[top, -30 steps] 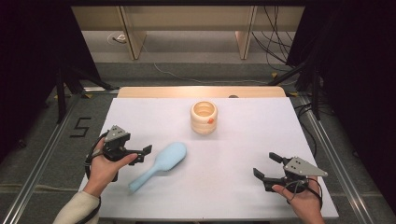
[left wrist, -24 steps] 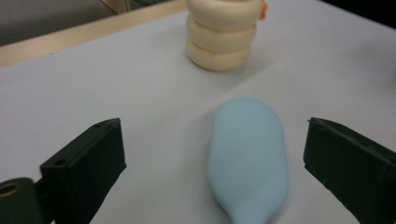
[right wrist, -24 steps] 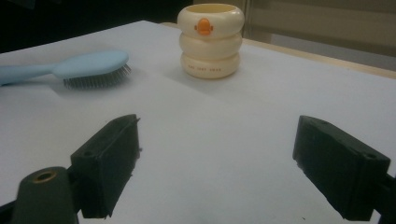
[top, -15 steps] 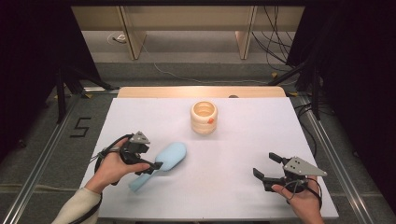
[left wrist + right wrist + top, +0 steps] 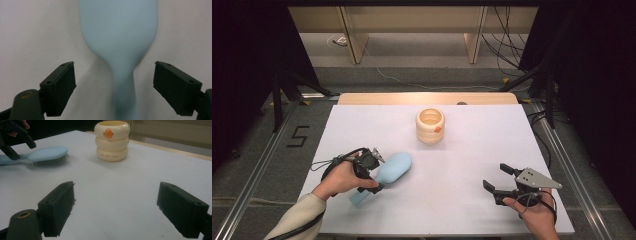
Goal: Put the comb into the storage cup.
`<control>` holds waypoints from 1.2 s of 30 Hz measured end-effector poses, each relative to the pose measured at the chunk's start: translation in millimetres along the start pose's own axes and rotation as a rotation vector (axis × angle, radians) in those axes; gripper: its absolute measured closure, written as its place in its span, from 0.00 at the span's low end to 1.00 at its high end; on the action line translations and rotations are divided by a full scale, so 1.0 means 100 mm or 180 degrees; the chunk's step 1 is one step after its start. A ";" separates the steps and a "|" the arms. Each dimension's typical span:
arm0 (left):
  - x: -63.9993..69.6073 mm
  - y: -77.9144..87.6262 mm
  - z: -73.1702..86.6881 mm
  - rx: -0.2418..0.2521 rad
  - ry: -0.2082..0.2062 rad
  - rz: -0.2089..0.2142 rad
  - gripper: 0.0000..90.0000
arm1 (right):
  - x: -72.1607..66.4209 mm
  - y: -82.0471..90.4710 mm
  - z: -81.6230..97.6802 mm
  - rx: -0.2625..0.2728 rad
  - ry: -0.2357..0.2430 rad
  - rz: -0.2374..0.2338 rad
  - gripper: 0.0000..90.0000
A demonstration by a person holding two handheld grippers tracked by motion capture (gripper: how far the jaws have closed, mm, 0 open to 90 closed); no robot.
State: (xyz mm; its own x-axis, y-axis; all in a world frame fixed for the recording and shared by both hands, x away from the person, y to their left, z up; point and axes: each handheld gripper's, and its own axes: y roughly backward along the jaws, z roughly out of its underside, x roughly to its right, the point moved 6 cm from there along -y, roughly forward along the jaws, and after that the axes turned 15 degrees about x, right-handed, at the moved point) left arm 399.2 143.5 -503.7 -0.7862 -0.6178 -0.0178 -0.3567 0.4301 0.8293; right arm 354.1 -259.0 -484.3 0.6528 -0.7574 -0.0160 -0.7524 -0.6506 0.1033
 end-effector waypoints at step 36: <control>0.01 -0.19 0.03 -0.0557 0.0113 0.0142 0.67 | 0.00 0.00 0.01 -0.0026 -0.0011 -0.0012 0.17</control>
State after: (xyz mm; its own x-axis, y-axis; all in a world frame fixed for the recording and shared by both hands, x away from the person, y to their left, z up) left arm 403.7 136.5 -520.9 -0.7798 -0.6248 0.0384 -0.2262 0.3385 0.9134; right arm 354.0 -258.5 -485.4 0.6552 -0.7552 -0.0199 -0.7492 -0.6530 0.1113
